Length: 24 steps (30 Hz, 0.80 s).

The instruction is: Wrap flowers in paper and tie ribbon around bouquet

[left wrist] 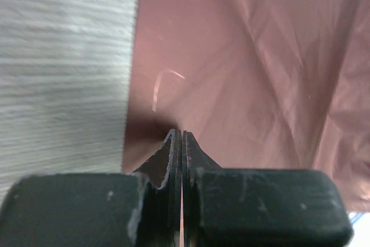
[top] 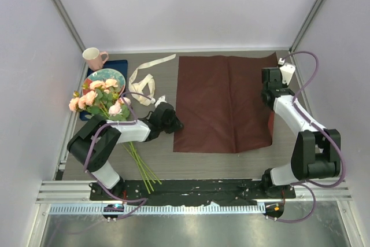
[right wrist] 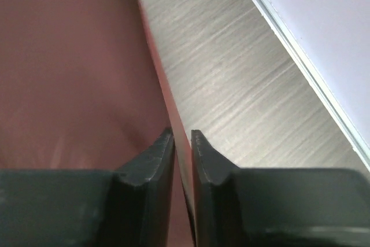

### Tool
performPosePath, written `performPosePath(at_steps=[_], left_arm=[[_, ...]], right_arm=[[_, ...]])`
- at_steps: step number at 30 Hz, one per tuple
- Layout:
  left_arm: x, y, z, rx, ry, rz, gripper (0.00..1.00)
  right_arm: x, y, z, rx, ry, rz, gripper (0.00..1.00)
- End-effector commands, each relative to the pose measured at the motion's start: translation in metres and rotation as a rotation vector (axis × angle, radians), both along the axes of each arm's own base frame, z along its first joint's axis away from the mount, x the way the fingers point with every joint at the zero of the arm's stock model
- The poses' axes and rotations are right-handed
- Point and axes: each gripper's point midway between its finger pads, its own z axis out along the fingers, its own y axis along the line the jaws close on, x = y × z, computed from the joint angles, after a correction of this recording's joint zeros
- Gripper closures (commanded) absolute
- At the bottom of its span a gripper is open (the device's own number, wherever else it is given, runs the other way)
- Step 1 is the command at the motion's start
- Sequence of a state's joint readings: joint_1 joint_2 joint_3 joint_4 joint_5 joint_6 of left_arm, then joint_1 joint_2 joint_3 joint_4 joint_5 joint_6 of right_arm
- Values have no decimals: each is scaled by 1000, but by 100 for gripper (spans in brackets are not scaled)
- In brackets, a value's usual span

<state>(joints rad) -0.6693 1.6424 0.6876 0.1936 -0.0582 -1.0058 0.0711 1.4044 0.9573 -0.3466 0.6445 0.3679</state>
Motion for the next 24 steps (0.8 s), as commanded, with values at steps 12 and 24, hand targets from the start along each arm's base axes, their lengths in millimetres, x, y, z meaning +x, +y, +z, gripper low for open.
performPosePath(at_steps=[12,24], left_arm=[[-86,-39,15,-172,65,-228,88],[-27,32,69,-13,-24,-159,9]], right_arm=[[17,74,65,-53,67,198,24],[-17,279,-16,658,-5,824,23]])
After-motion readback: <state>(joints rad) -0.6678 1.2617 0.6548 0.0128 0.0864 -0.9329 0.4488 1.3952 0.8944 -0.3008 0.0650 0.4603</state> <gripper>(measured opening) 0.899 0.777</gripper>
